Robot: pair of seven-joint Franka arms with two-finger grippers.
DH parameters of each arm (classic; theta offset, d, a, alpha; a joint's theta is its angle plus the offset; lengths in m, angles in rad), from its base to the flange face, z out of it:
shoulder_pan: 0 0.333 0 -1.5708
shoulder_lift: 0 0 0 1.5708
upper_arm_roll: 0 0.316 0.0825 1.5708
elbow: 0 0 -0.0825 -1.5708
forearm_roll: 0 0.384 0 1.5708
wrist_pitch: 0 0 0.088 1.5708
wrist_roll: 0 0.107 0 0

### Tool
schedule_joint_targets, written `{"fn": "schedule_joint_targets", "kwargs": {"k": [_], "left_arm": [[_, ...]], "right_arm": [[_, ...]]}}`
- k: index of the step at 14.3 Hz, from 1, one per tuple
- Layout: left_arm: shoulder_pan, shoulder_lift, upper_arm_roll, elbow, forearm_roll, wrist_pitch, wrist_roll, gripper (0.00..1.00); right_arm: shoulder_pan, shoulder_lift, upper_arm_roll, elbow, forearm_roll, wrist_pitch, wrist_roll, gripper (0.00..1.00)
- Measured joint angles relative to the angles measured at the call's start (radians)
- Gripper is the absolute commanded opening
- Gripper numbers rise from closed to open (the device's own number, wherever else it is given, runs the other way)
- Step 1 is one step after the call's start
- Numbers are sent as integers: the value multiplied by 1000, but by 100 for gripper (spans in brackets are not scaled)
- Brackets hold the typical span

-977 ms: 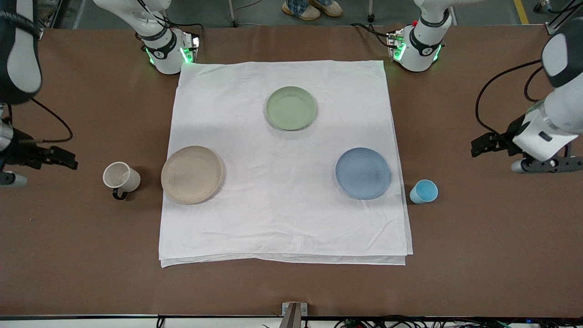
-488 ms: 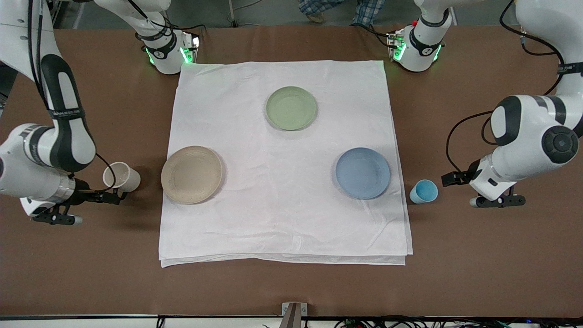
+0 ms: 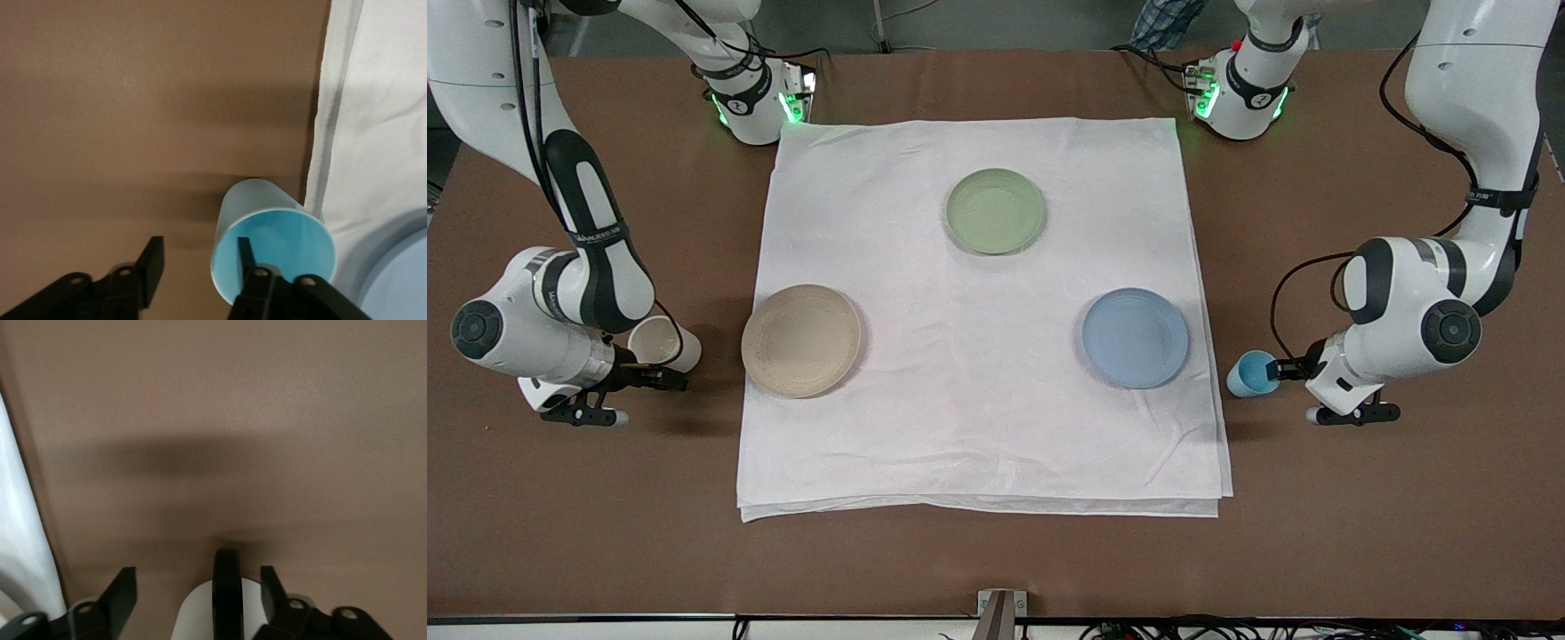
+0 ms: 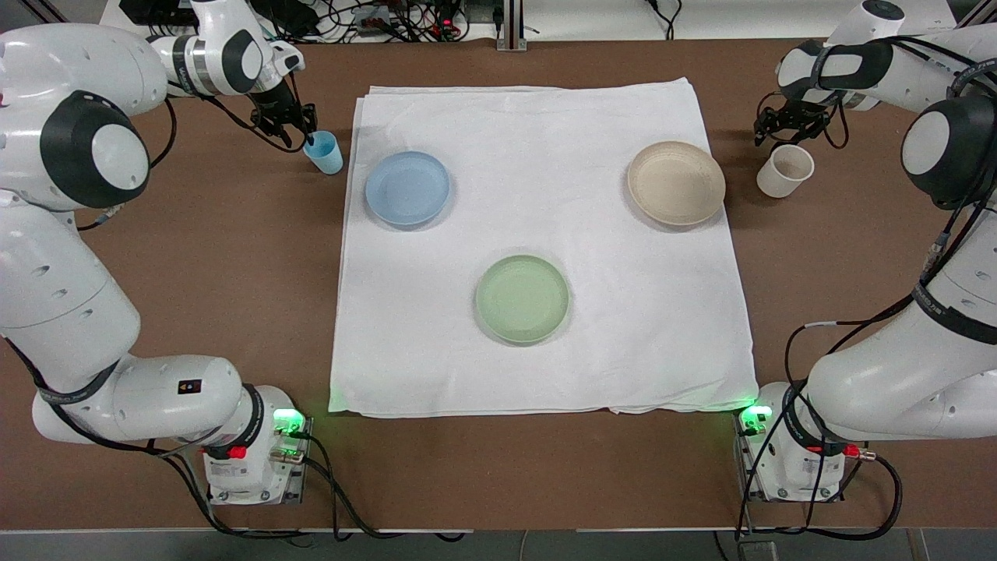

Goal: Place blue cup in blue plate and white mug in gray plate
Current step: 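Grasp the white mug with the right gripper while the left gripper grasps the cup, then carry the mug onto the beige plate while the left gripper carries the cup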

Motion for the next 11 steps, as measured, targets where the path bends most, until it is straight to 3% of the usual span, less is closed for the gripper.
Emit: {"fn": "schedule_joint_targets", "kwargs": {"k": [1, 3, 8, 11], "left_arm": [[-2, 2, -1, 0, 0, 0, -5, 14], [-7, 2, -3, 1, 0, 0, -12, 1], [-10, -16, -10, 17, 0, -17, -15, 0], [-46, -91, -16, 27, 0, -96, -56, 0]], "right_arm": [[-6, 0, -2, -4, 0, -8, -29, 0], [-25, 0, -4, -5, 0, -25, -60, 0], [-24, -12, 8, 42, 11, -99, 24, 0], [65, -51, 26, 86, 16, -207, 210, 0]]}}
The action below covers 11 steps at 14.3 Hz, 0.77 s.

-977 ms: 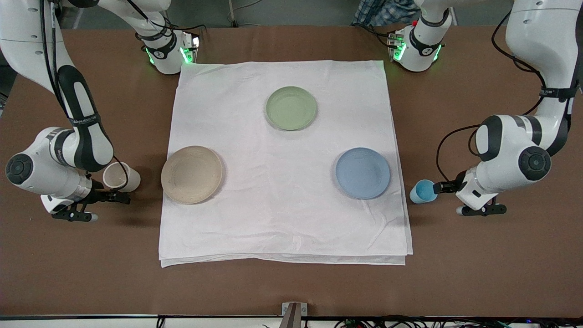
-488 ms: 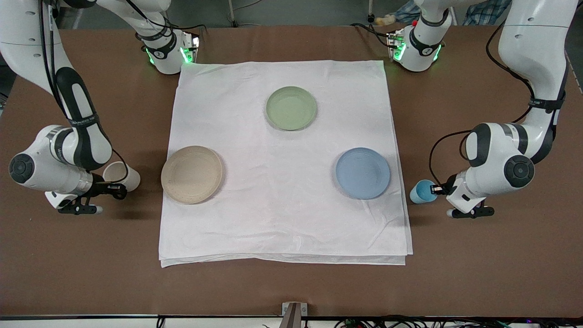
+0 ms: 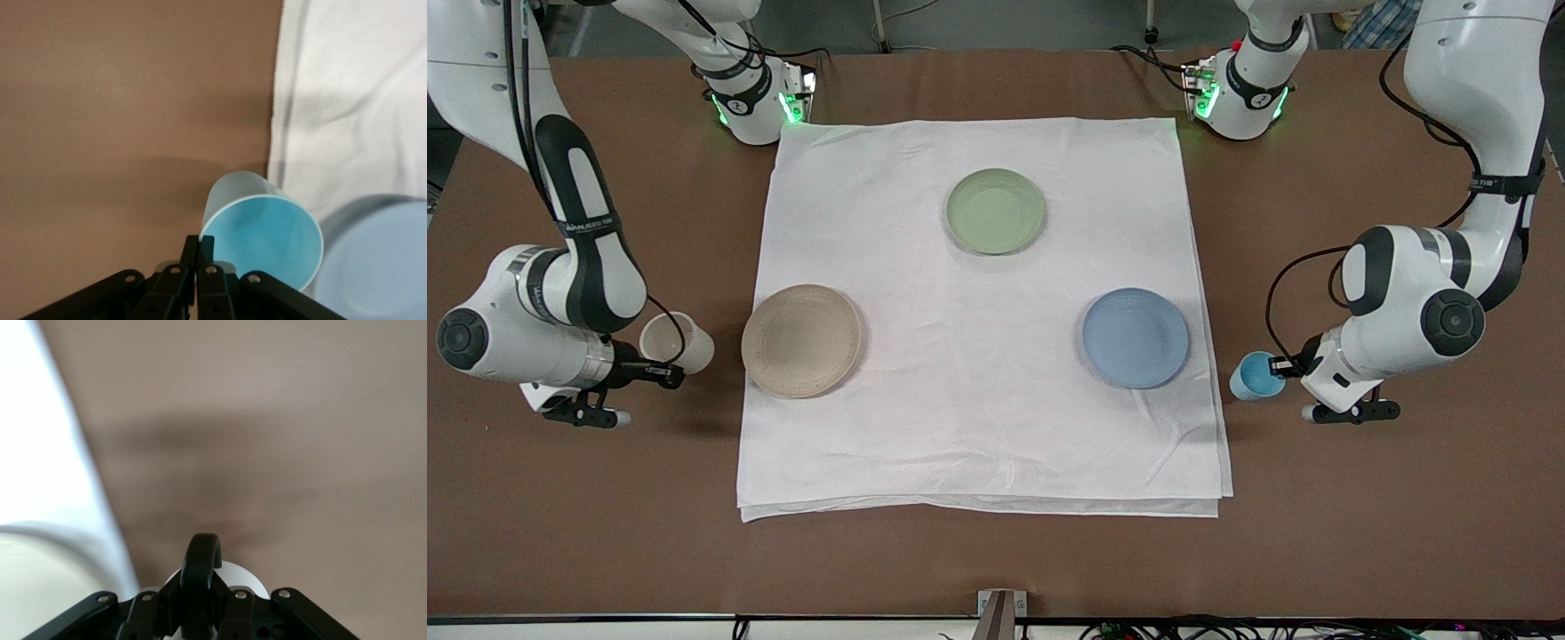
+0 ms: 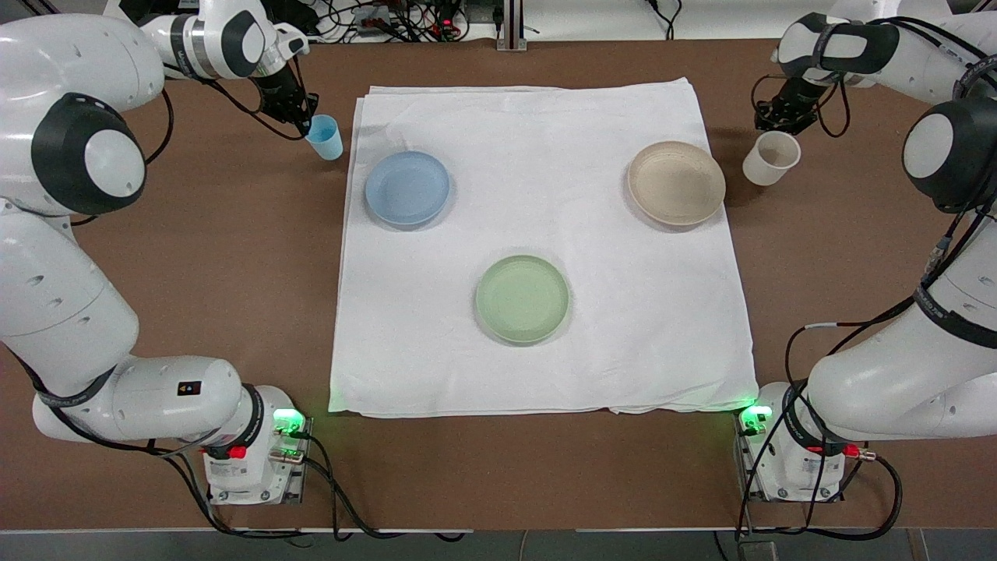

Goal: Place blue cup in blue plate and white mug in gray plate
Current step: 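Carry the mug onto the beige plate while the left gripper carries the cup, then release the mug with the right gripper while the left gripper releases the cup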

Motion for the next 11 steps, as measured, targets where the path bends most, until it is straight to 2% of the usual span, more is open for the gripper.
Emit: {"fn": "schedule_joint_targets", "kwargs": {"k": [3, 6, 7, 8, 9, 10, 11], "left_arm": [[-114, -77, -4, -8, 0, -72, -148, 0], [-254, -79, -4, -37, 0, -78, -307, 0], [-279, -71, -4, -48, 0, -77, -333, 1], [-289, -61, -4, -58, 0, -75, -340, 1], [-289, -51, -2, -68, 0, -68, -340, 1], [-286, -40, 1, -80, 0, -50, -340, 3], [-283, -30, 4, -91, 0, -26, -340, 5]], "right_arm": [[128, -49, 14, -32, 27, -8, 199, 0], [238, -74, 17, -147, 36, 124, 321, 1], [257, -75, 18, -194, 36, 183, 334, 11], [264, -75, 17, -233, 36, 223, 338, 45], [265, -75, 16, -256, 36, 241, 338, 92], [263, -75, 13, -262, 36, 243, 338, 100], [261, -77, 9, -260, 36, 244, 338, 100]]}}
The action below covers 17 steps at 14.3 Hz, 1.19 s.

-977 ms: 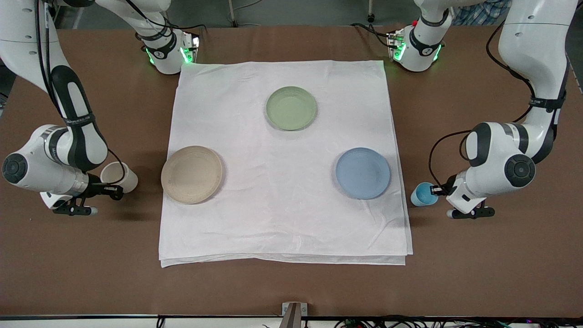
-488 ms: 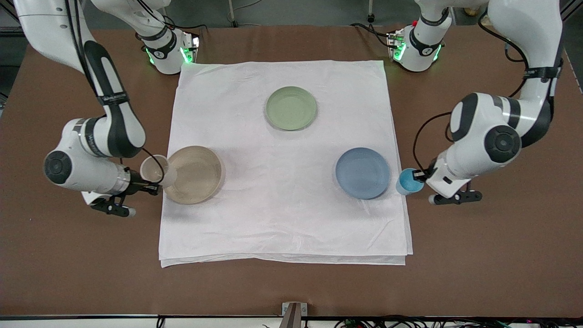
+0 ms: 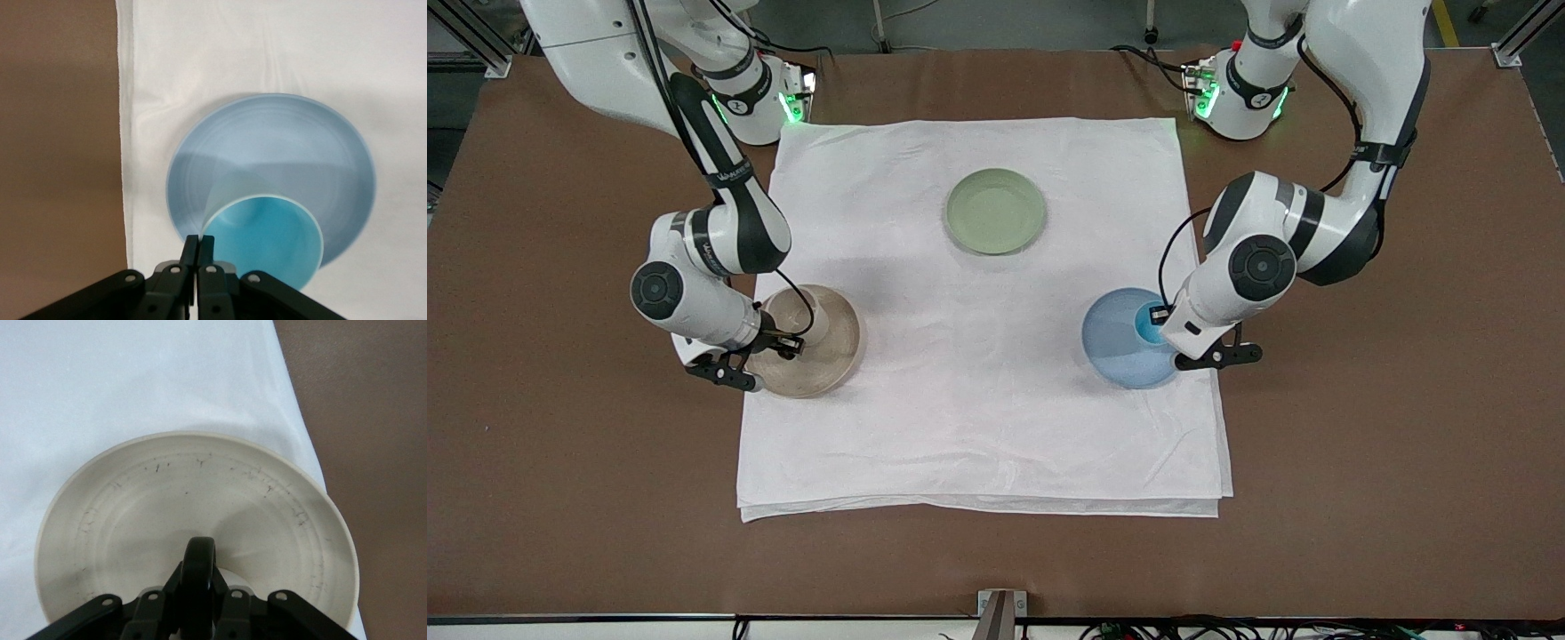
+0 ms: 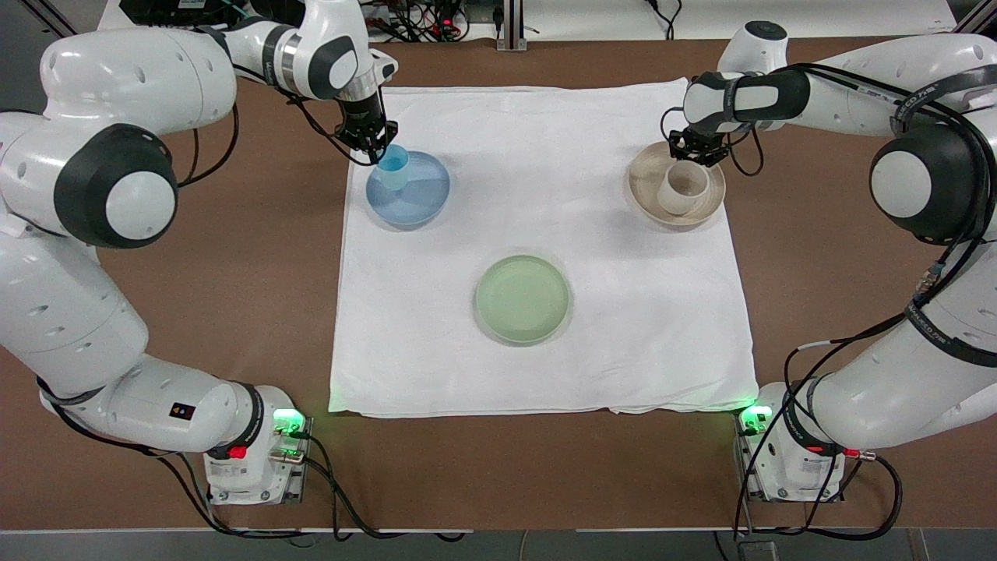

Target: Place blue cup in blue plate and white mug in gray plate

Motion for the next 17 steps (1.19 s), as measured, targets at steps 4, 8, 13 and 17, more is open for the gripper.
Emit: {"fn": "schedule_joint_targets", "kwargs": {"k": [4, 8, 13, 17], "left_arm": [[4, 25, 0, -13, 0, 41, -1, 74], [13, -2, 0, 2, 0, 44, -12, 100], [93, -168, 9, 192, 0, -252, -7, 100], [221, -218, 14, 435, 9, -510, 131, 100]], "right_arm": [[-4, -29, -11, 120, 0, -186, -1, 100], [-50, -77, -19, 402, -30, -538, -35, 100], [-130, -88, -23, 603, -122, -810, -236, 100], [-190, -115, -30, 668, -161, -908, -416, 100]]}}
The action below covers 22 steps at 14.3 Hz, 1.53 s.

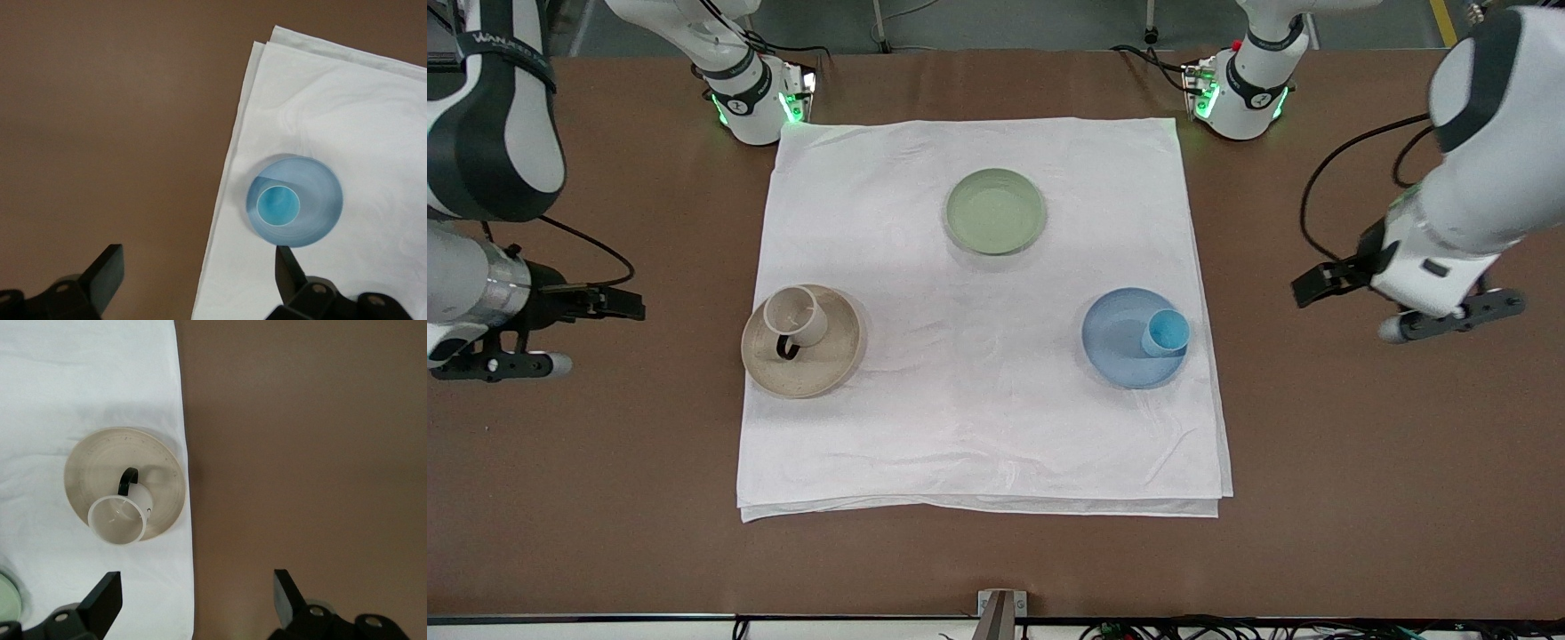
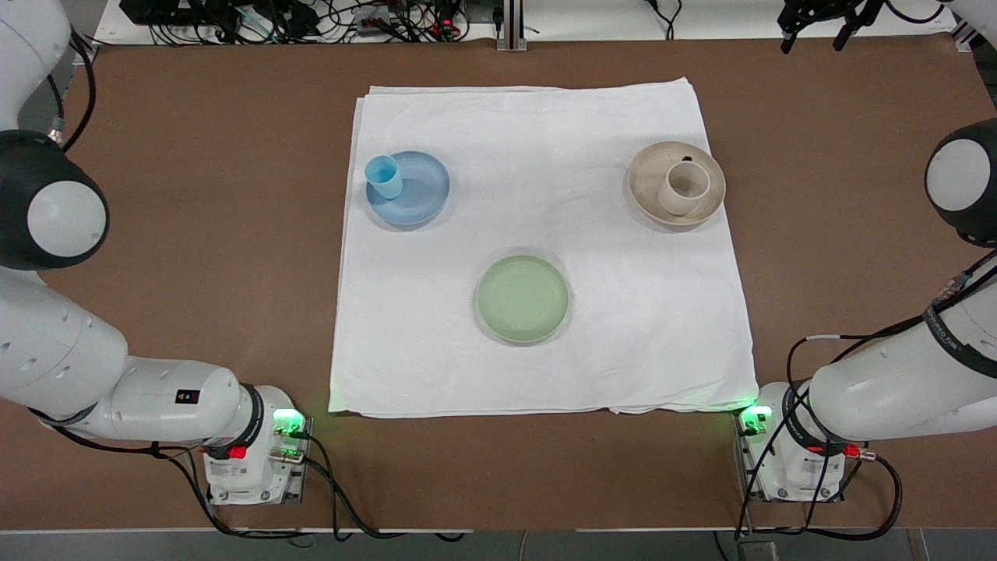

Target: Place blue cup in blue plate and white mug in gray plate

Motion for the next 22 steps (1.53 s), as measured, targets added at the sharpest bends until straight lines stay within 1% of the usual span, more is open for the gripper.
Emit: {"fn": "schedule_joint_targets", "kwargs": {"k": [1, 3, 6, 7, 10, 11, 12, 14, 16, 19, 22], "left_arm": [[27, -7, 1, 31, 0, -19, 35, 100], [59, -35, 1, 60, 0, -55, 79, 100], [74, -94, 4, 65, 2, -114, 168, 100], [71, -113, 19, 63, 3, -121, 211, 100], [19, -158, 121, 36, 3, -130, 306, 100], [15, -168, 136, 22, 4, -130, 318, 100], [14, -173, 139, 11, 3, -130, 322, 100], [6, -174, 128, 0, 3, -130, 320, 100], [-2, -174, 110, -7, 3, -130, 308, 100], [-1, -174, 107, -8, 3, -130, 305, 100], [2, -174, 108, -9, 3, -130, 306, 100]], "right_arm": [[-18, -3, -3, 36, 0, -35, -13, 100], [-51, -8, -5, 95, 0, -74, -25, 100], [-58, -10, 3, 126, 1, -101, -29, 100], [-56, -11, 7, 128, 1, -126, -29, 100], [-53, -29, 11, 119, 1, -156, -29, 100], [-53, -49, 10, 97, 1, -148, -29, 100], [-53, -86, 10, 54, 0, -125, -29, 100], [-54, -178, 8, -48, 0, -86, -29, 100], [-56, -260, 7, -125, 0, -73, -29, 100], [-56, -327, 6, -182, 0, -66, -29, 100], [-56, -343, 6, -193, 0, -59, -29, 100]]}}
